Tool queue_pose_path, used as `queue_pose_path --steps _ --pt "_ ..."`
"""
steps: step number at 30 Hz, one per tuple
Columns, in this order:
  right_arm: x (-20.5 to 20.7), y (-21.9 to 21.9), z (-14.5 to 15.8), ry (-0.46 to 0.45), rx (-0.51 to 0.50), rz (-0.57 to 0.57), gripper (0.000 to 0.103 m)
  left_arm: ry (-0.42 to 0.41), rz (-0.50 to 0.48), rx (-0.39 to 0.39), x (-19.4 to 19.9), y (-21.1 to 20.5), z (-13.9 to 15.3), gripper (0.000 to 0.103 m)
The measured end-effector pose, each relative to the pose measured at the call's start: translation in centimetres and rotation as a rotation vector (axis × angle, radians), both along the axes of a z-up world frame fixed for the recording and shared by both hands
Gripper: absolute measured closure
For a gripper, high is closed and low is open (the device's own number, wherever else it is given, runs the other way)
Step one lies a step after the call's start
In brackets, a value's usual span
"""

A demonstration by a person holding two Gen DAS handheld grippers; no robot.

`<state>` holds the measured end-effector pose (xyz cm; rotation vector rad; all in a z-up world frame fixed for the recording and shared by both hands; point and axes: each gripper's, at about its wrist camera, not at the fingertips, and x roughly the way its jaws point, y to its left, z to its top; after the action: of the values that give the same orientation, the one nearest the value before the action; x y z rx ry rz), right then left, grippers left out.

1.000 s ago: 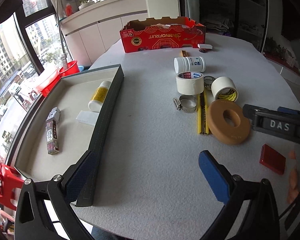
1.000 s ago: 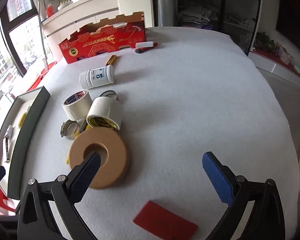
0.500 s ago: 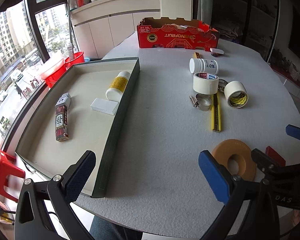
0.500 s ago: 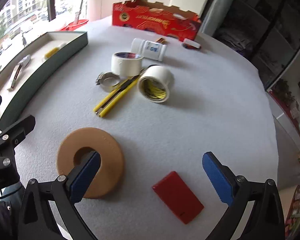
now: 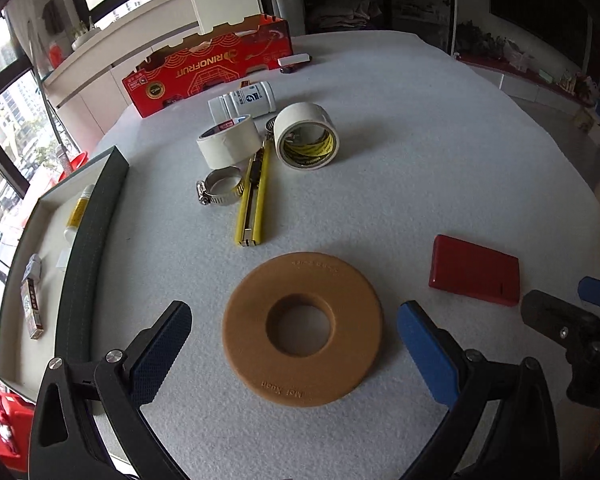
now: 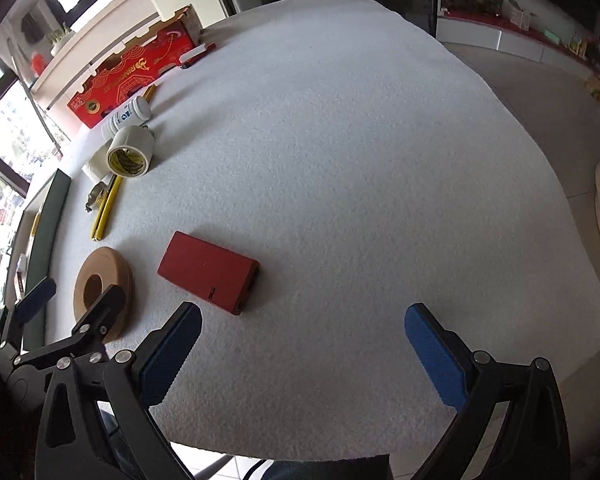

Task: Organize rigid objects
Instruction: 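Move the left tool to the tan cork ring while the right tool moves to the red block, then grasp the tan cork ring with the left tool while the right tool grasps the red block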

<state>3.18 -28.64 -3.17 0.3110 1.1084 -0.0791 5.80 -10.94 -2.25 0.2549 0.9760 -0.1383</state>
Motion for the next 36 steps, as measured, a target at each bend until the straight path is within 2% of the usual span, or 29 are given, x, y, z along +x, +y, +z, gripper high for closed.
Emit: queue_pose_path --steps 2,5,8,11,16,19,22,23,31,36 --pt "0.0 0.5 0.0 0.001 0.014 0.001 0.001 0.011 0.012 0.016 0.3 0.1 -0.9 0.000" --pt "0.2 1.1 -0.4 0.014 0.034 -0.041 0.001 -0.002 0.018 -0.034 0.9 1.2 -1.2 0.000" --pt "1.1 1.7 -0.5 0.062 0.008 -0.105 0.001 -0.047 0.027 -0.017 1.4 2.2 -1.4 0.000" --pt "2.5 2.5 -0.5 0.086 0.039 -0.147 0.001 -0.067 0.040 -0.007 1.7 3.4 -1.3 0.000" --pt "4.6 5.1 -0.4 0.103 0.041 -0.216 0.001 -0.055 0.078 -0.055 1.9 5.5 -1.4 0.000" --pt "5.6 7.0 -0.7 0.115 -0.022 -0.206 0.001 -0.047 0.083 -0.098 1.8 6.4 -1.5 0.000" --pt "6.2 8.7 -1.2 0.137 -0.133 -0.174 0.000 -0.011 0.105 -0.166 2.1 7.2 -1.6 0.000" --pt "6.2 9.1 -1.3 0.134 -0.158 -0.164 0.000 -0.013 0.097 -0.153 2.0 7.0 -1.6 0.000" --pt "6.5 8.8 -1.2 0.130 -0.155 -0.172 0.000 -0.013 0.111 -0.156 1.8 7.0 -1.5 0.000" --pt "6.2 9.4 -1.2 0.089 -0.176 -0.124 0.001 0.018 0.118 -0.150 2.1 6.9 -1.4 0.003"
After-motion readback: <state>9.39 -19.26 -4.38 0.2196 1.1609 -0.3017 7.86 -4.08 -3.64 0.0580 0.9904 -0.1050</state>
